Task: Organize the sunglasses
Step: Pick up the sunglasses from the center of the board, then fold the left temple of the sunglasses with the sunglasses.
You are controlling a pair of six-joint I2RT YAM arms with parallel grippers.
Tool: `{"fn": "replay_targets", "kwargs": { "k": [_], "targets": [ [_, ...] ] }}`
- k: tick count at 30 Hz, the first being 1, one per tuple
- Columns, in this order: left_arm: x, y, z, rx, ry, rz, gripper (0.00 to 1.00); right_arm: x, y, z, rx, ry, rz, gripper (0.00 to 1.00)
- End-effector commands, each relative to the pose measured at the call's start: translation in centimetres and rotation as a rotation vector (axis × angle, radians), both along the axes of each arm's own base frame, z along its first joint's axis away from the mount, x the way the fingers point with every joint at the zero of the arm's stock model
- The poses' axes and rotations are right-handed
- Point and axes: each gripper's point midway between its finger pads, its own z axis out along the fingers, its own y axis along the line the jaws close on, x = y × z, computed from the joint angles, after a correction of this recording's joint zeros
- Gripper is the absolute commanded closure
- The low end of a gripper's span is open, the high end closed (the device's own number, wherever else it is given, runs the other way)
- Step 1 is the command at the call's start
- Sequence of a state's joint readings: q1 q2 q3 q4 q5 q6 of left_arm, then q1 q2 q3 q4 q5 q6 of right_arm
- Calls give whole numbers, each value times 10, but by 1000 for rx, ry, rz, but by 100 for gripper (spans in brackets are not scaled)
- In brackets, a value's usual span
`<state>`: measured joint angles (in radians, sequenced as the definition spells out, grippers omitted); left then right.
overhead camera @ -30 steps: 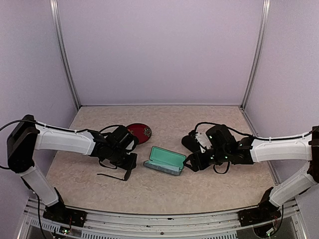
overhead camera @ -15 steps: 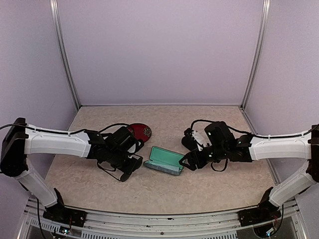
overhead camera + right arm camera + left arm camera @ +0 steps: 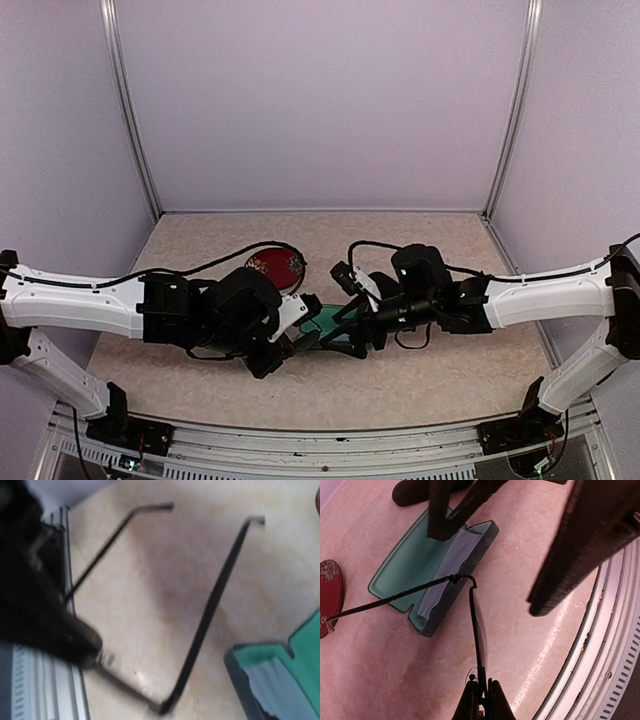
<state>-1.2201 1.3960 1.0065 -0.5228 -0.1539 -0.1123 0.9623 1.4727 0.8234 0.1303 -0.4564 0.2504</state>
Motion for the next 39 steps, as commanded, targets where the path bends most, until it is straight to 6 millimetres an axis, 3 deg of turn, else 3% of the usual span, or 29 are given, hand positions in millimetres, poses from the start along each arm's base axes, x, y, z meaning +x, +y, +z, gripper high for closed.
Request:
{"fn": "replay_targets", "kwargs": {
  "k": [1, 3, 13, 22, 30, 36, 39],
  "targets": [
    [-7, -14, 23, -59, -115, -90, 100, -5, 5, 36, 133, -40, 24, 16],
    [-11, -17, 25, -74, -125, -120, 100, -12, 7, 43, 153, -48, 61, 17],
    [-21, -31, 45, -148, -133, -201, 100, -44, 13, 40, 124, -119, 186, 15],
    [-28, -35, 40, -146, -104, -243, 100, -54, 20, 35, 78, -177, 214, 19],
    [-42, -41, 32, -141, -45, -323, 100, -62, 18, 33, 77, -220, 233, 36],
    [-46, -42, 32, -153, -18, -349, 100, -69, 12, 29, 78, -216, 254, 55],
    [-45, -41, 34, -163, -17, -350, 100, -71, 9, 24, 72, -209, 257, 53]
  ]
}}
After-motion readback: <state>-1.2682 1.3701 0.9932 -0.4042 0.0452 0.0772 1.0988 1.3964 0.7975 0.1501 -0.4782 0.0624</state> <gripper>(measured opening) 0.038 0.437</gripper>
